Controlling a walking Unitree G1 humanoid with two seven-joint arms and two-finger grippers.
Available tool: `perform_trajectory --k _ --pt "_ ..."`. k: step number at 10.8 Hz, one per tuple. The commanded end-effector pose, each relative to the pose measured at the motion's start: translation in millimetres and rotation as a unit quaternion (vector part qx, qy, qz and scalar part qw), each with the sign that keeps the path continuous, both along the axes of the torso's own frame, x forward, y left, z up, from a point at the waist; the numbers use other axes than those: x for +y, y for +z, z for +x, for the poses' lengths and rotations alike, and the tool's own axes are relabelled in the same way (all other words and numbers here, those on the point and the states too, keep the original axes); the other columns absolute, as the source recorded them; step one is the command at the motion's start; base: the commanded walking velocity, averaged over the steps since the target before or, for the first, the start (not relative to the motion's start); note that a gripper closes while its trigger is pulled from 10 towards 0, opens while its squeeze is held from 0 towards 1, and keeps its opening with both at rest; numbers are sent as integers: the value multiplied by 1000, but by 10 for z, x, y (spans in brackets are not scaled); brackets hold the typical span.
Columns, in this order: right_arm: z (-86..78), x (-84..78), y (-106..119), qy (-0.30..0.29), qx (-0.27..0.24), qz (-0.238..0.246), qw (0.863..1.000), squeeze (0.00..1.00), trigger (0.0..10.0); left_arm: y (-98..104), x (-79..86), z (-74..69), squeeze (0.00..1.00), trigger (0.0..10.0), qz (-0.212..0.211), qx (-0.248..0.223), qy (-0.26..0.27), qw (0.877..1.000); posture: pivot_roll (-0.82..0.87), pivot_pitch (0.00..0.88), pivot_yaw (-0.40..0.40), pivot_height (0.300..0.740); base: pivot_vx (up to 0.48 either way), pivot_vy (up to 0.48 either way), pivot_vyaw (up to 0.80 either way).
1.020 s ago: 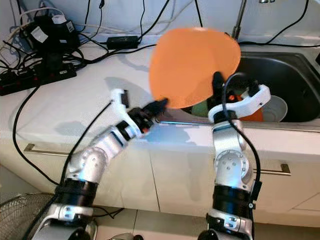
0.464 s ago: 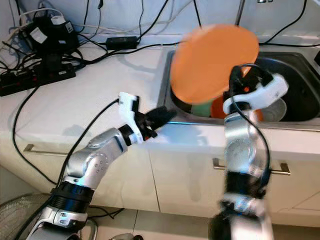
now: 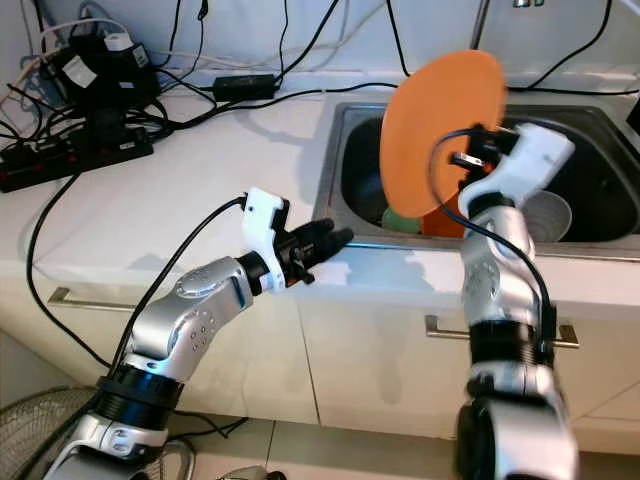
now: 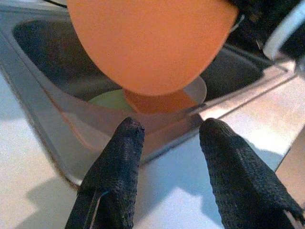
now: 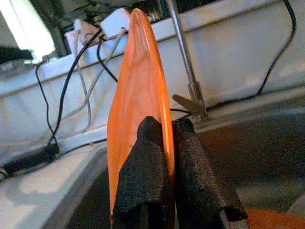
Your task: Kitchen organization
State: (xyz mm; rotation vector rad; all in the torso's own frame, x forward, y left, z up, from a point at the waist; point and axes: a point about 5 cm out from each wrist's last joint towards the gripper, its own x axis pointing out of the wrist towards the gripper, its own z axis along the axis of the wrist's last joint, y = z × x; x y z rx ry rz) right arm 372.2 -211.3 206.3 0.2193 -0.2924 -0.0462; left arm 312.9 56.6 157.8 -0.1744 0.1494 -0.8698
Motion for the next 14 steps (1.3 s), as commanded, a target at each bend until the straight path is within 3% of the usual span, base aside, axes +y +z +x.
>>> perform_trajectory --k 1,2,7,11,12,13,14 --pt "33 12 179 2 -40 -27 999 0 10000 26 -12 -29 0 10000 16 -19 -10 1000 35 0 61 740 0 0 0" --pt "67 -10 158 -3 -33 -63 997 0 10000 28 -20 -53 0 10000 24 -25 -22 999 37 0 59 740 0 0 0" --pt "139 -16 -143 7 28 -128 991 0 10000 34 -38 -93 0 10000 41 -39 -41 998 44 0 53 740 0 0 0" --pt "153 6 -268 13 53 -148 988 0 10000 18 -52 -127 0 10000 51 -42 -53 996 53 0 51 740 0 0 0" --pt "156 20 -280 15 54 -145 988 133 10000 11 -49 -130 0 10000 54 -42 -54 996 52 0 53 740 0 0 0" --pt "156 35 -292 18 55 -145 988 788 10000 2 -48 -135 0 10000 55 -41 -55 996 52 0 54 740 0 0 0" --pt "156 45 -300 19 54 -146 988 953 10000 -1 -53 -139 0 10000 55 -42 -56 996 51 0 55 740 0 0 0"
